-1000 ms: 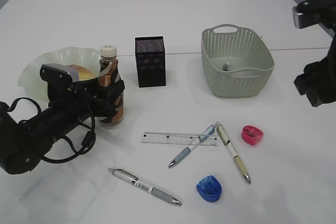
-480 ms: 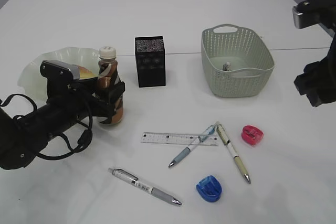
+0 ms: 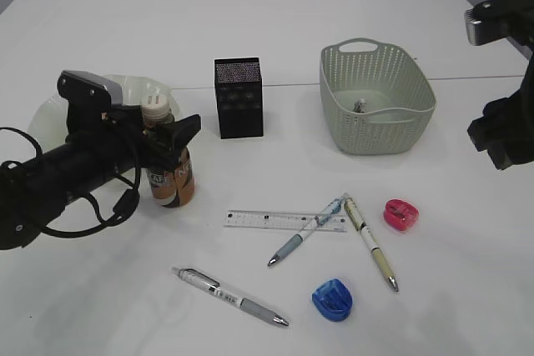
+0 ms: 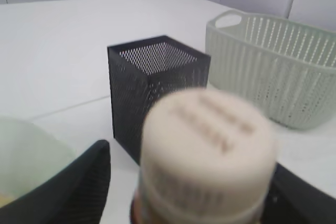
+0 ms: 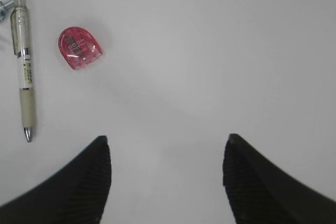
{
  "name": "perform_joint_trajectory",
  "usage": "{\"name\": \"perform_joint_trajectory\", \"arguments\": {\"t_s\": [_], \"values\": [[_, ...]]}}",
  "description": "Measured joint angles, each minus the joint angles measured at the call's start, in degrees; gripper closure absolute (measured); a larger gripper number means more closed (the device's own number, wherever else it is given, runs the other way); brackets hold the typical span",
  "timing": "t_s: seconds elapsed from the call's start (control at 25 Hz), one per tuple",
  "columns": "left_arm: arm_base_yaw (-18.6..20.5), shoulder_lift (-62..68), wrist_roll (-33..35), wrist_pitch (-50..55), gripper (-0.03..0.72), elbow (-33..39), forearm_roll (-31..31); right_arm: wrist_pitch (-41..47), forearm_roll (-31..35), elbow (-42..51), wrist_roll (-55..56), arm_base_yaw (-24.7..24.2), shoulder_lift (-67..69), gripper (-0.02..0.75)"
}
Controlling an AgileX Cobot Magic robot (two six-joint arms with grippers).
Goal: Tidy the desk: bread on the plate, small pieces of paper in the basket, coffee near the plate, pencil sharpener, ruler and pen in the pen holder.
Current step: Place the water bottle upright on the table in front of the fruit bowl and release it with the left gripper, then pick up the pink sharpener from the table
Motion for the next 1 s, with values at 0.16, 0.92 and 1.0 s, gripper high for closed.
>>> {"name": "perform_joint_trajectory", "arguments": {"t_s": [0.16,0.92,1.0], "values": [[0.0,-4.98,0.0,0.0,0.148,0.0,0.85,0.0,0.0,0.0,0.0,0.0,0.0,0.246],[5.23,-27.29,-0.11,13.95,0.148,1.7,-13.88,1.14,-0.39,0.0,0.0,0.0,0.0,0.246],[6.33,-29.62,-0.19,17.3,0.148,3.62,-17.24,1.56,-1.63,0.0,0.0,0.0,0.0,0.246]]}}
